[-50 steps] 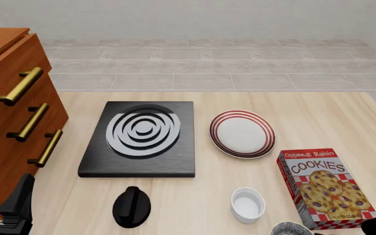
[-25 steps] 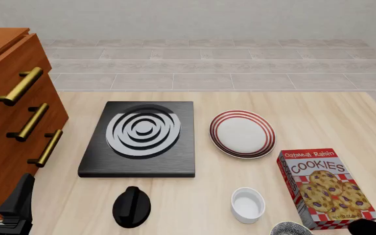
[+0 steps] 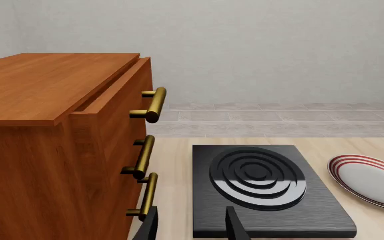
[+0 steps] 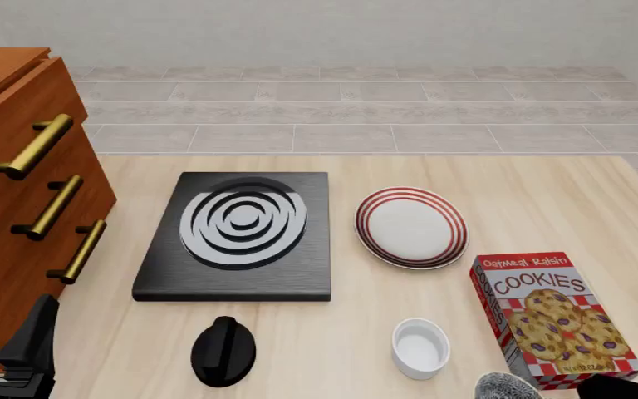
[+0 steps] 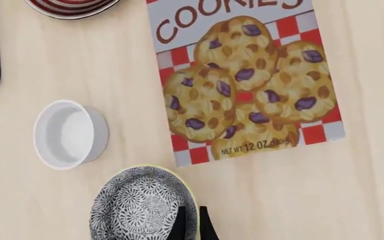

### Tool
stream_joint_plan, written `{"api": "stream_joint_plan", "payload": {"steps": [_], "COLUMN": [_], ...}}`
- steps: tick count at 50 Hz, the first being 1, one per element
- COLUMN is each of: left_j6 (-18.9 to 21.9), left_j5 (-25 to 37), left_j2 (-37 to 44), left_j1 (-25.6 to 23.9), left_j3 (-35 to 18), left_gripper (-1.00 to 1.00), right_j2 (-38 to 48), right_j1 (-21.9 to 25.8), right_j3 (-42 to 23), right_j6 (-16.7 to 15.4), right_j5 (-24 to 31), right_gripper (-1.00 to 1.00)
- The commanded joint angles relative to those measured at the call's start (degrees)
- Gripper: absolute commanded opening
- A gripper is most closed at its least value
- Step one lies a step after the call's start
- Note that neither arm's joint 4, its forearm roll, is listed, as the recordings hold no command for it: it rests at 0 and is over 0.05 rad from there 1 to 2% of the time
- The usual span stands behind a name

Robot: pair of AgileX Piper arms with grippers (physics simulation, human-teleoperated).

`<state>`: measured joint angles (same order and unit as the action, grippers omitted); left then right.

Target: Pick the akita bowl next to the ramekin and place it on the plate.

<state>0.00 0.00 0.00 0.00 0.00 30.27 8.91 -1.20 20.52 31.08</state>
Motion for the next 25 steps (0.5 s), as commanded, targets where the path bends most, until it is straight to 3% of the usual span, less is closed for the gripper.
{"api": "stream_joint_plan", "payload": {"steps": [1,11,14,25], "left_j6": [0.0,0.0,0.0,0.0], "left_j5": [0.0,0.0,0.0,0.0], "left_j2": [0.0,0.0,0.0,0.0], "left_j1": [0.0,0.0,0.0,0.0], "left_j3": [0.0,0.0,0.0,0.0], "left_gripper": [1.00,1.00,1.00,1.00], "right_j2": [0.7,-5.6,-8.7,-11.7], "right_j1": [1.3,2.9,5.0,5.8], "right_j3": [1.2,-0.7,-2.5,-6.0], "right_j6": [1.0,0.9,2.4,2.1], "right_j5": [0.4,6.7,9.5,14.6], "right_gripper": [-1.00,-1.00,-1.00,-1.00]}}
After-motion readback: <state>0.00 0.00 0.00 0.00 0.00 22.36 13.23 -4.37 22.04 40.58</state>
